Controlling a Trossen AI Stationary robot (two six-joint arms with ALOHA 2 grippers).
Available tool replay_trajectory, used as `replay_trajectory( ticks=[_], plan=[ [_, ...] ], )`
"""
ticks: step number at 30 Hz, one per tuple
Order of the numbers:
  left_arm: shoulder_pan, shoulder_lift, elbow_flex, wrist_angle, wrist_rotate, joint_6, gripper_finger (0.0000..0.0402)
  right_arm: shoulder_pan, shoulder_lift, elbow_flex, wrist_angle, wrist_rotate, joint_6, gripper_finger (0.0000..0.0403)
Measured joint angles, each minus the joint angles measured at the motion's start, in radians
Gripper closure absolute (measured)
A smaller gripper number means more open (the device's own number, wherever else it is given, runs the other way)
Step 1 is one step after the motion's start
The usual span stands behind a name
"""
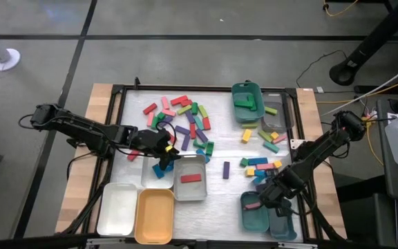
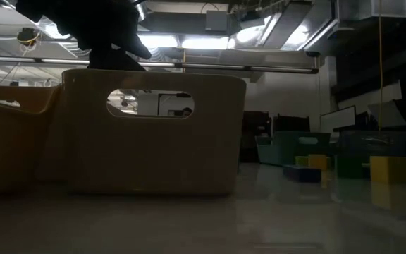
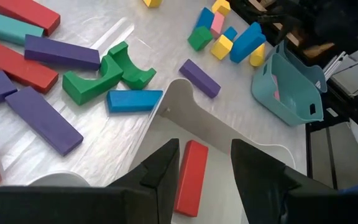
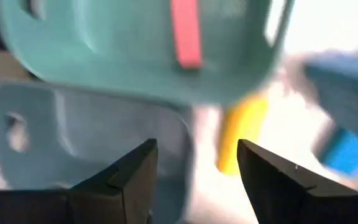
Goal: Sort blocks
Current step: Put the blue block into the top white bin
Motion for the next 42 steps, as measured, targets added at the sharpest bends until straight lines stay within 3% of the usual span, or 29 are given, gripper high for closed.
replay_trajectory(
  ticks=[9, 22, 42],
  plan=[
    [0.0, 0.0, 0.0, 0.0, 0.0, 0.0, 0.0268, 0.0, 0.0, 0.0, -0.233, 0.12, -0.002, 0.0182],
    [0.0, 0.0, 0.0, -0.001, 0.0, 0.0, 0.0268, 0.0, 0.0, 0.0, -0.254, 0.409, -0.115, 0.0182],
    [0.0, 0.0, 0.0, -0.001, 0.0, 0.0, 0.0268, -0.046, 0.0, 0.0, -0.144, 0.427, -0.22, 0.0182]
  ],
)
